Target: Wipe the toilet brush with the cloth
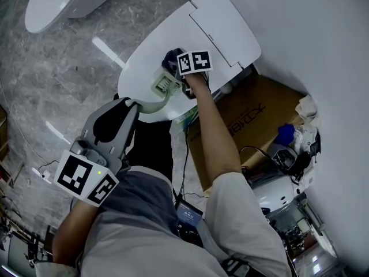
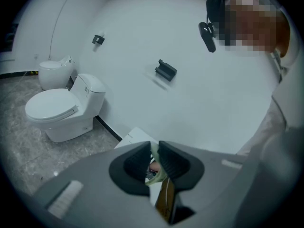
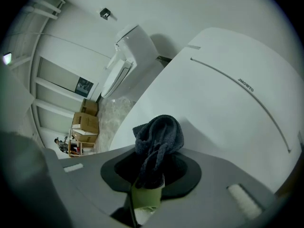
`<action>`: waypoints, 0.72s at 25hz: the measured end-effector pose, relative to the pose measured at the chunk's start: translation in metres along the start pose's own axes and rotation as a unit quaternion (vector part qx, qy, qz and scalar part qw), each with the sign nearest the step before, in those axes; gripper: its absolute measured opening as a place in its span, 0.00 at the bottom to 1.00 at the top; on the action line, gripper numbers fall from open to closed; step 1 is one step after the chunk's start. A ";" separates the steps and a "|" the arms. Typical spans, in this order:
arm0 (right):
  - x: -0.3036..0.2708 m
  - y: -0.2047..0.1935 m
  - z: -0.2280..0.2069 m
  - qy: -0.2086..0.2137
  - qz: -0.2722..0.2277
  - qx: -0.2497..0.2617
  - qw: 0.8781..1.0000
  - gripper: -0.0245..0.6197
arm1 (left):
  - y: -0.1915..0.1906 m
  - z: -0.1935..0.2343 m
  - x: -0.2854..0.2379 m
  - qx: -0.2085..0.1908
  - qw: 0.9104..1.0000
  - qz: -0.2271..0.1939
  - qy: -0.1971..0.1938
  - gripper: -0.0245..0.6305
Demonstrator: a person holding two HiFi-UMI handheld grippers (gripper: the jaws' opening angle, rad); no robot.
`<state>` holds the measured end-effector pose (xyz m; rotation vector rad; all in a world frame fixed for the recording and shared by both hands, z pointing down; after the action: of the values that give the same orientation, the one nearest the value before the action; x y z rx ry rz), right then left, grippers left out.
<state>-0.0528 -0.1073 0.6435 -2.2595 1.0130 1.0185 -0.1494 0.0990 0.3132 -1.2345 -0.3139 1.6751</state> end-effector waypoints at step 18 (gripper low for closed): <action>0.004 0.025 0.071 0.116 0.083 0.227 0.963 0.18 | -0.005 0.001 0.001 0.001 1.000 -0.010 -0.003 0.04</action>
<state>-0.1012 -0.0790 0.5936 -1.9610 1.3927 0.5132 -0.1477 0.1027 0.3160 -1.2225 -0.3263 1.6621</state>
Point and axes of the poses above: the fingertips, and each gripper's own axes: x backward along the fingers, z to its left, y out of its top, the point moved 9 cm from there along x, backward along the fingers, and after that the axes turned 7 degrees about y, right-handed, at the moved point
